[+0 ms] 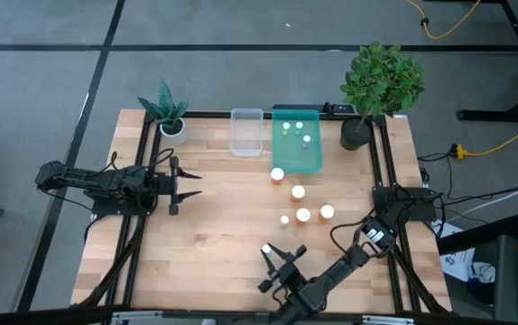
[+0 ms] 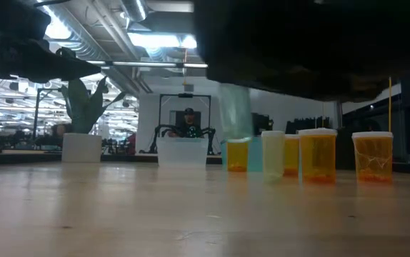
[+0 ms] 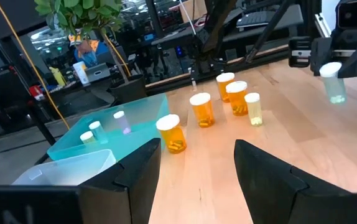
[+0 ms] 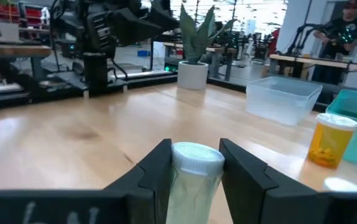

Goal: Pick and place medicine bottles into bin by pill shape (circle, oval)
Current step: Put the blue tablet bottle into the blue bin

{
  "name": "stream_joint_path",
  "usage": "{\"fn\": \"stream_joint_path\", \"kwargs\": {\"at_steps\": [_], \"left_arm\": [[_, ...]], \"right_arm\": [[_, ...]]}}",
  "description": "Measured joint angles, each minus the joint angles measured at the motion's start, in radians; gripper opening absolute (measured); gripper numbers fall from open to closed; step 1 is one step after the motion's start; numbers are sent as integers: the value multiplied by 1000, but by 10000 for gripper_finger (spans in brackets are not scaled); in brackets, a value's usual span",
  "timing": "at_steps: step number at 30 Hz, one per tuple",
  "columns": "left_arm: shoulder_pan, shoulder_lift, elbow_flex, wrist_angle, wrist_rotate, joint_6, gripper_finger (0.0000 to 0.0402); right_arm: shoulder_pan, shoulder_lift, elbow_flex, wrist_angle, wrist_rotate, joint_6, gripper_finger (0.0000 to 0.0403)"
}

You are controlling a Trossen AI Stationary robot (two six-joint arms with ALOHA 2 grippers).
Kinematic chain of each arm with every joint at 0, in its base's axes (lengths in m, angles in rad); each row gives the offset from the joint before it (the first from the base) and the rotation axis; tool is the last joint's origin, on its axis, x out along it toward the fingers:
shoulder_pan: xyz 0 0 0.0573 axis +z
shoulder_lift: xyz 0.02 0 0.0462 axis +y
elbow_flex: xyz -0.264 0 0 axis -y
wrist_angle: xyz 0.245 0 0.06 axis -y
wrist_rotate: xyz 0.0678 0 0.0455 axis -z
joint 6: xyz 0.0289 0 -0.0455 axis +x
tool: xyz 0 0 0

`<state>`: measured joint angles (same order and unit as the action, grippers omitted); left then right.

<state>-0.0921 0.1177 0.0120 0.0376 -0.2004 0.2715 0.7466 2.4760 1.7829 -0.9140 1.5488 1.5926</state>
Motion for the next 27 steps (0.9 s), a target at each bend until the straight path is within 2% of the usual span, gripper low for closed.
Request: {"fn": "stream_joint_path", "kwargs": {"at_steps": [8, 14, 19, 27], "left_arm": [[0, 0, 0, 0, 0, 1, 195], [0, 0, 0, 0, 0, 1, 195], [0, 0, 0, 0, 0, 1, 195], [0, 0, 0, 0, 0, 1, 195]], "right_arm": [[16, 0, -26, -27, -6, 50, 117], [-3, 0, -25, -41, -59, 51, 117], [-7, 0, -76, -45, -10, 56, 117], [-13, 0, -205, 6, 12, 242, 117]]}}
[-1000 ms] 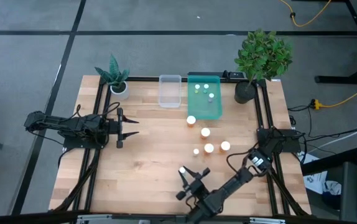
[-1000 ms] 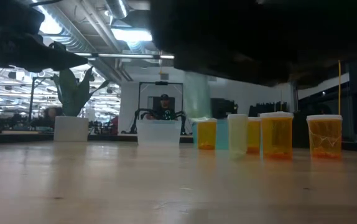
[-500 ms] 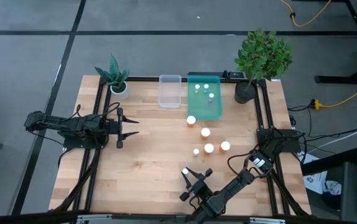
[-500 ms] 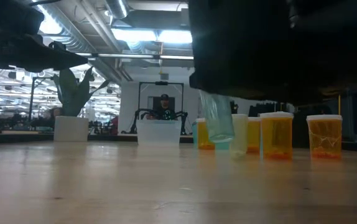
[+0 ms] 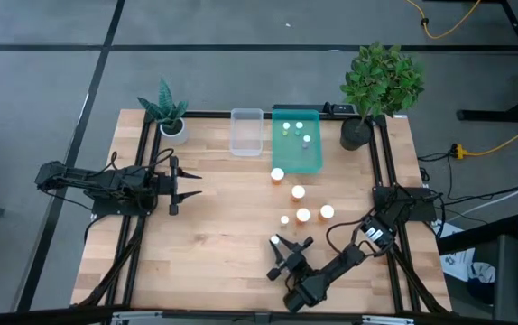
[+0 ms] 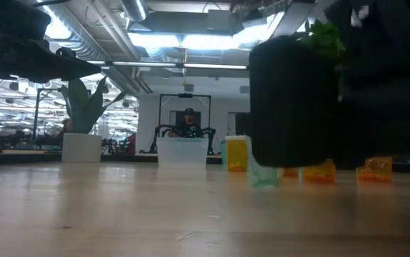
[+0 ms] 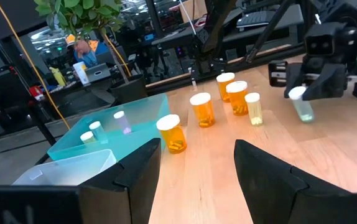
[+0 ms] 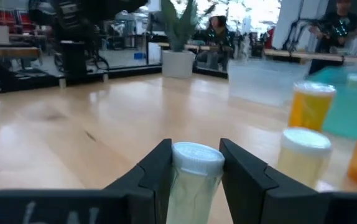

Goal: Pick and place medicine bottles into bin by pill shape (circle, oval)
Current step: Put the blue tablet bottle into the blue bin

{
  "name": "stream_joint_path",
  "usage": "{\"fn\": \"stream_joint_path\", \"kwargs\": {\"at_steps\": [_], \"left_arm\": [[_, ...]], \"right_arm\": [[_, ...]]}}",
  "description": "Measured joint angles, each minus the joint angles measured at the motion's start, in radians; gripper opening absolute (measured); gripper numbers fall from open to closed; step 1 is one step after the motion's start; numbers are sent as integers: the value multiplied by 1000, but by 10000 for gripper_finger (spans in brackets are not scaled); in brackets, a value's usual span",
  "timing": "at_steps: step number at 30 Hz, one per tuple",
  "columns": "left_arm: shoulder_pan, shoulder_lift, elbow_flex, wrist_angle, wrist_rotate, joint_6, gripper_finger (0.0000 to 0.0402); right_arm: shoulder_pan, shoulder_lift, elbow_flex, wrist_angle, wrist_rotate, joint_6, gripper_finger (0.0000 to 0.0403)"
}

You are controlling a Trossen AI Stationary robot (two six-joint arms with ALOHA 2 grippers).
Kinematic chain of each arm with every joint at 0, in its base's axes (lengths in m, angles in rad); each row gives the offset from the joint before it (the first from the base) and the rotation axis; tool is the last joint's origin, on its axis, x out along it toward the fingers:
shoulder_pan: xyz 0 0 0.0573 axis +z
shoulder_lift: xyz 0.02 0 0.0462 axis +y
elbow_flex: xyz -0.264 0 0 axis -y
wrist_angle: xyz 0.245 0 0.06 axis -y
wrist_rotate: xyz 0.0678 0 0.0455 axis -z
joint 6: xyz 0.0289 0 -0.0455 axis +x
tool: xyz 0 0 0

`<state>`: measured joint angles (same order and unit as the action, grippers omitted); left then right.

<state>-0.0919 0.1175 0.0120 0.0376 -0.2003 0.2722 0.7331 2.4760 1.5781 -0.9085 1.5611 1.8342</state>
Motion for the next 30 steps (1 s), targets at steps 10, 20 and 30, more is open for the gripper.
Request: {"fn": "stream_joint_path", "kwargs": {"at_steps": [10, 20, 30], "left_arm": [[0, 0, 0, 0, 0, 1, 195], [0, 0, 0, 0, 0, 1, 195], [0, 0, 0, 0, 0, 1, 195]], "right_arm": [[-11, -3, -12, 2, 9, -6, 117], [-40, -2, -2, 5, -40, -8, 124], [-38, 0, -2, 9, -21, -10, 126]]}}
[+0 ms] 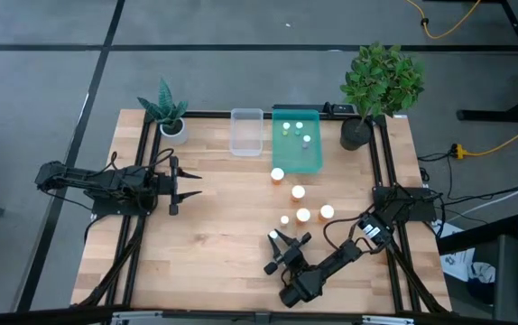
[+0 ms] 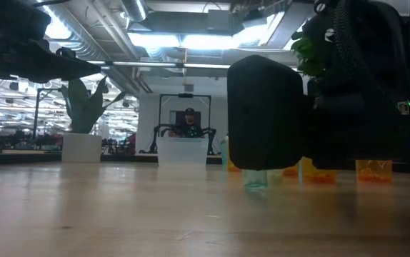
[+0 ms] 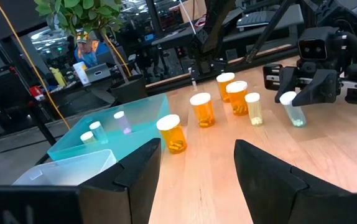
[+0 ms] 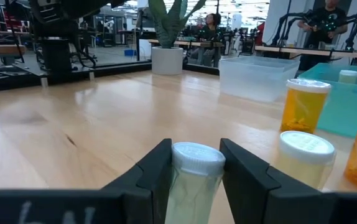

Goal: Pick and place medicine bottles into bin by pill shape (circle, oval)
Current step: Put the blue tablet bottle into the blue bin

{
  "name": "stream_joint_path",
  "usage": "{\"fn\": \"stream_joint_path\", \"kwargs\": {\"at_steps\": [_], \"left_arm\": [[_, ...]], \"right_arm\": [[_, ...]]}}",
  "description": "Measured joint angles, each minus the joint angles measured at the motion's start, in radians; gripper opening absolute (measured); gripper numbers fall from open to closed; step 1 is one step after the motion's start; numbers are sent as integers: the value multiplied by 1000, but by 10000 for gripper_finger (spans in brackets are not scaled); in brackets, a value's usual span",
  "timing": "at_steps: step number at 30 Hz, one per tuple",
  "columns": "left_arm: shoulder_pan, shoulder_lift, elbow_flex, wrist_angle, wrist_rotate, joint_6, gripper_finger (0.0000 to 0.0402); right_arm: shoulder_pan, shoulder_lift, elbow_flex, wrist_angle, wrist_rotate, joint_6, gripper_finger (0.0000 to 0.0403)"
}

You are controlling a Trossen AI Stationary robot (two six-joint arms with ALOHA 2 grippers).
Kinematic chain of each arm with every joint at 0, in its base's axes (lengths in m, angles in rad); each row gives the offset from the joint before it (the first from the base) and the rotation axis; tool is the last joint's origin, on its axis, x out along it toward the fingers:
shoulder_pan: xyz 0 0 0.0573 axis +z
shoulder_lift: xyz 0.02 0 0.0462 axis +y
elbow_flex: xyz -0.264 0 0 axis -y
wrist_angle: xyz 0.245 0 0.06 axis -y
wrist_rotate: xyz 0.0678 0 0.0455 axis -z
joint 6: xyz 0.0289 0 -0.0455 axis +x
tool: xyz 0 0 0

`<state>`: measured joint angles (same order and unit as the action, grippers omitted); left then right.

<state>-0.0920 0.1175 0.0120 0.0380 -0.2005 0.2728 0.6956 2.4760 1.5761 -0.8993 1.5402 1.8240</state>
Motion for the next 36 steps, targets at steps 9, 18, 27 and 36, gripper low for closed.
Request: {"fn": "stream_joint_path", "kwargs": {"at_steps": [9, 18, 27, 36], "left_arm": [[0, 0, 0, 0, 0, 0, 195], [0, 0, 0, 0, 0, 0, 195], [0, 0, 0, 0, 0, 0, 195], [0, 0, 0, 0, 0, 0, 195]], "right_arm": [[9, 0, 0, 3, 23, -15, 126], [9, 0, 0, 3, 28, -16, 127], [9, 1, 0, 13, 30, -19, 127], [9, 1, 0, 13, 31, -55, 129]]}}
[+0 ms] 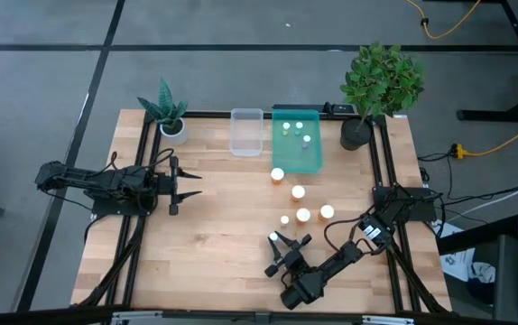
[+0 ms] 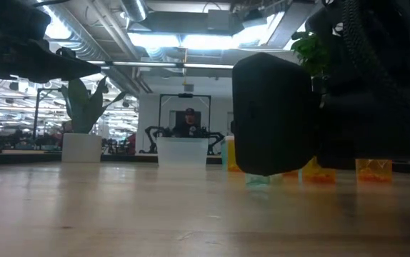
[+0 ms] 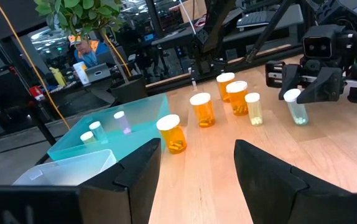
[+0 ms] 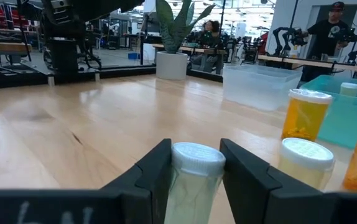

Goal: Pick and place medicine bottles into bin by pill shape (circle, oval)
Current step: Put the blue tablet bottle into the blue bin

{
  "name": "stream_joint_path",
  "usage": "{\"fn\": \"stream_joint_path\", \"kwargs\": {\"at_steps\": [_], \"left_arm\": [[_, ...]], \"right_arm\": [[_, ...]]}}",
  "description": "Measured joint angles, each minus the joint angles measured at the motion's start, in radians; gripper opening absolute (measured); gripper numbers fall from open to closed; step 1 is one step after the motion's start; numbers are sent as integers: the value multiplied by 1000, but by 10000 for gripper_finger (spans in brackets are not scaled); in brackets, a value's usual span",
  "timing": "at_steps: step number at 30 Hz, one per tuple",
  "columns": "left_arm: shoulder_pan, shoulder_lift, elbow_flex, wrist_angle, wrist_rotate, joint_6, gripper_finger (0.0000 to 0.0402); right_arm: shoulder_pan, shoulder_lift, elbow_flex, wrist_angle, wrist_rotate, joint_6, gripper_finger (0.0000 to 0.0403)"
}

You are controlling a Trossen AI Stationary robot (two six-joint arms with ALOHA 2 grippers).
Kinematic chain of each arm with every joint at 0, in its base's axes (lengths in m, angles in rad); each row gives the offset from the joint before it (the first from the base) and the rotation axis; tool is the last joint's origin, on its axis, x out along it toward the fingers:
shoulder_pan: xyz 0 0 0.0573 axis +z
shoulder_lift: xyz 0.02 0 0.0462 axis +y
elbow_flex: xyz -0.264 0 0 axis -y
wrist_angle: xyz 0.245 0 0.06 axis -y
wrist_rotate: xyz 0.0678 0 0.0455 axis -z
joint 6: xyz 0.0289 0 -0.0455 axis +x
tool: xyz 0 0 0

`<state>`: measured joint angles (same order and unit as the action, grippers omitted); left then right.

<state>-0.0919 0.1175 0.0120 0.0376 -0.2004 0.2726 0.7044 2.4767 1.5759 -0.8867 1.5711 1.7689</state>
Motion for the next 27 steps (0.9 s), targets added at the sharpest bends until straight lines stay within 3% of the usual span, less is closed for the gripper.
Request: {"fn": "stream_joint_path", "kwargs": {"at_steps": [8, 27], "left_arm": [[0, 0, 0, 0, 0, 0, 195], [0, 0, 0, 0, 0, 0, 195]], "right_arm": [[0, 0, 0, 1, 0, 1, 151], [1, 0, 26, -4, 2, -17, 158]]}}
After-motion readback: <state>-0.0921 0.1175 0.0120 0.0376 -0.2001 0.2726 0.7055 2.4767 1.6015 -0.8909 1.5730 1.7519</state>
